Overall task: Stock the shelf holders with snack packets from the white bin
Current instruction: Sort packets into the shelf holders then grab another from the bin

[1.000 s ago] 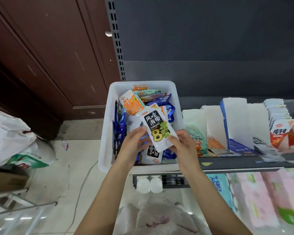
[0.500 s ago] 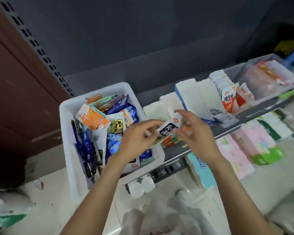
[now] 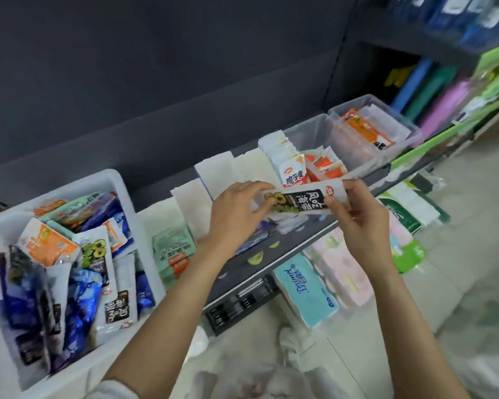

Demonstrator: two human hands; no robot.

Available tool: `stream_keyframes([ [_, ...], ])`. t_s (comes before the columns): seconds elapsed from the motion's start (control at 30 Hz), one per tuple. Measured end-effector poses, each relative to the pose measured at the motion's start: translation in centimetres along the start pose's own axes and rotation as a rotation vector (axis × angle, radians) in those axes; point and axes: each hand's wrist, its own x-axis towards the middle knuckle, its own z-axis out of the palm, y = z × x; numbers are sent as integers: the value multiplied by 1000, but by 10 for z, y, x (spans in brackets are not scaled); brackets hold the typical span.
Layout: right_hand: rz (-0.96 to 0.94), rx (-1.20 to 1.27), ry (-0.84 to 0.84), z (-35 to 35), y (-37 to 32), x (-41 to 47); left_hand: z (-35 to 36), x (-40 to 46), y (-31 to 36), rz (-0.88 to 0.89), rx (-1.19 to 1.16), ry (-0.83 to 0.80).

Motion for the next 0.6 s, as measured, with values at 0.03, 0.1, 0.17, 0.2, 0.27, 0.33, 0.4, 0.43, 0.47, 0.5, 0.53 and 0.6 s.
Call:
stream_keyframes([
  [0.03,11,45,9,-7,9,10,10,7,-1,-29,25,20],
  [0.1,14,69,-30,-19,25,29,27,18,-5,-66,57,56],
  [0.17,-19,2,-76,-23,39,46,40,25,-10,-84,84,102],
  [0.2,-48,-35,-86,-23,44,53,45,27,-12,-98,98,121],
  [0.27,-118,-114,-89,-17,50,65,50,31,-13,-118,127,136],
  [0.33,-191,-224,-113,-6,52,74,53,33,-13,-125,140,110],
  [0.4,-251,-312,-144,7,50,80,55,35,-14,-131,160,60],
  [0.43,-289,-350,-160,14,50,82,56,35,-15,-141,189,37],
  [0.47,-337,-386,-176,21,50,85,56,35,-16,-155,233,17],
  [0.5,-392,-423,-193,27,50,87,56,36,-18,-170,280,0],
  [0.53,-447,-460,-215,33,50,88,56,36,-20,-184,316,-13],
  [0.6,-534,-521,-273,45,52,90,55,35,-21,-187,349,-19],
])
